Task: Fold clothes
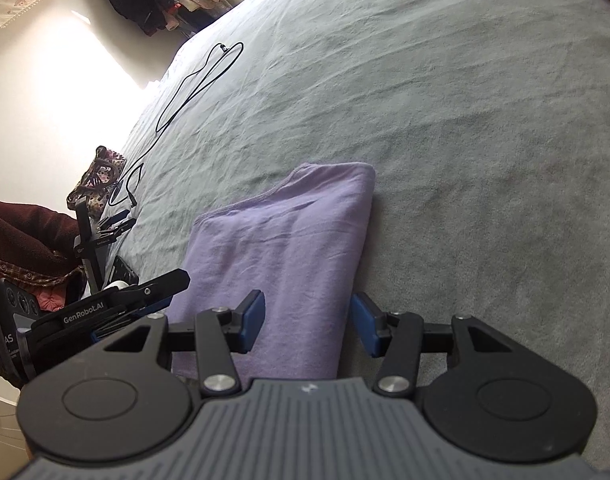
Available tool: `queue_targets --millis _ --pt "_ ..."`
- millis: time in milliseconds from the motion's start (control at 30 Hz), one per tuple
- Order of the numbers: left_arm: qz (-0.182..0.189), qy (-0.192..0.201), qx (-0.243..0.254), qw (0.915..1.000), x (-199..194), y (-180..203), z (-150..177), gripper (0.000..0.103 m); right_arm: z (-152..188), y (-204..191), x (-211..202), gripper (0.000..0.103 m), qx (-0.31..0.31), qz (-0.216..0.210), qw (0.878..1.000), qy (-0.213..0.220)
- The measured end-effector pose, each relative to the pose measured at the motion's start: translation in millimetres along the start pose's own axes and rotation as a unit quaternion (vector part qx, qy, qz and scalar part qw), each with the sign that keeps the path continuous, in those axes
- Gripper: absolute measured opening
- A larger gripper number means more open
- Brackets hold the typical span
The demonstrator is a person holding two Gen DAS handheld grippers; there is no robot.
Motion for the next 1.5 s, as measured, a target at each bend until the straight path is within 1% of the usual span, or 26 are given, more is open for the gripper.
queue_targets --millis 67,133,233,333,400,467,500,533,733,767,833,867,900,967,1067,1100,1167,1233,1333,1400,1433,1500 --pt "-0.001 0.002 -0.005 1.0 4 0 -2 0.037 -1 3 2 0.053 0.004 0.001 1.0 -0.001" --pt "-0.005 0.019 -0.013 0.9997 6 -1 -6 0.031 -2 6 5 0.053 0.008 0.003 1.0 -0.003" --pt "-0.012 0.03 -0.015 0.9994 12 -2 -10 0.03 -2 8 6 0.053 0.015 0.002 1.0 -0.005" --pt "-0.009 0.028 -0.026 0.9992 21 -4 -12 0.03 -4 9 6 0.053 0.017 -0.001 1.0 -0.001" --pt "-0.005 0.032 -0.029 0.9991 24 -5 -13 0.029 -7 11 5 0.053 0.017 -0.001 1.0 0.011" --pt "-0.002 0.037 -0.03 0.9989 27 -4 -14 0.025 -12 15 4 0.053 0.014 0.003 0.999 0.031" --pt "-0.001 0.04 -0.029 0.9988 28 -3 -15 0.022 -15 16 5 0.053 0.01 0.006 0.999 0.04" --pt "0.0 0.044 -0.027 0.9987 29 -2 -16 0.021 -18 17 5 0.053 0.002 0.01 0.999 0.048" --pt "0.003 0.058 -0.017 0.9982 30 2 -20 0.018 -33 22 14 0.053 -0.024 0.012 0.995 0.098" --pt "0.003 0.06 -0.014 0.9981 31 2 -20 0.017 -35 23 17 0.051 -0.029 0.015 0.994 0.108" --pt "0.006 0.067 -0.006 0.9977 31 3 -21 0.015 -37 23 23 0.038 -0.045 0.025 0.991 0.124" --pt "0.008 0.071 0.001 0.9974 31 4 -21 0.014 -37 23 26 0.022 -0.057 0.038 0.989 0.129" --pt "0.011 0.076 0.008 0.997 30 6 -21 0.012 -37 23 27 0.01 -0.069 0.052 0.987 0.134" --pt "0.014 0.082 0.018 0.9964 30 8 -21 0.012 -35 22 26 0.01 -0.079 0.069 0.984 0.142" --pt "0.002 0.079 0.019 0.9967 32 5 -22 0.013 -33 22 24 0.01 -0.089 0.089 0.98 0.152" --pt "-0.003 0.077 0.016 0.9969 33 3 -22 0.015 -32 20 24 0.012 -0.097 0.093 0.98 0.149" --pt "-0.005 0.08 0.01 0.9967 29 2 -23 0.017 -32 17 23 0.018 -0.099 0.091 0.981 0.141" --pt "-0.006 0.09 0.014 0.9958 20 4 -24 0.017 -32 14 19 0.018 -0.098 0.081 0.982 0.14" --pt "-0.004 0.111 0.02 0.9937 4 7 -26 0.018 -33 9 8 0.022 -0.098 0.072 0.982 0.147" --pt "0.008 0.12 0.019 0.9926 -5 10 -25 0.018 -34 3 -1 0.037 -0.101 0.064 0.98 0.157" --pt "0.015 0.122 0.019 0.9922 -9 12 -24 0.018 -34 -1 -4 0.038 -0.108 0.059 0.979 0.161" --pt "0.023 0.12 0.029 0.992 -12 17 -18 0.018 -34 -10 -9 0.039 -0.125 0.052 0.977 0.167"
Point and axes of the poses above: each gripper's, at about its wrist camera, not at the fingertips, and x roughly the way its jaws point, y to its right, z to its underside, the point moved 7 cm from there along x, roughly the way its jaws point, and after that the axes turned 3 degrees about -x, right-handed, at the moved point
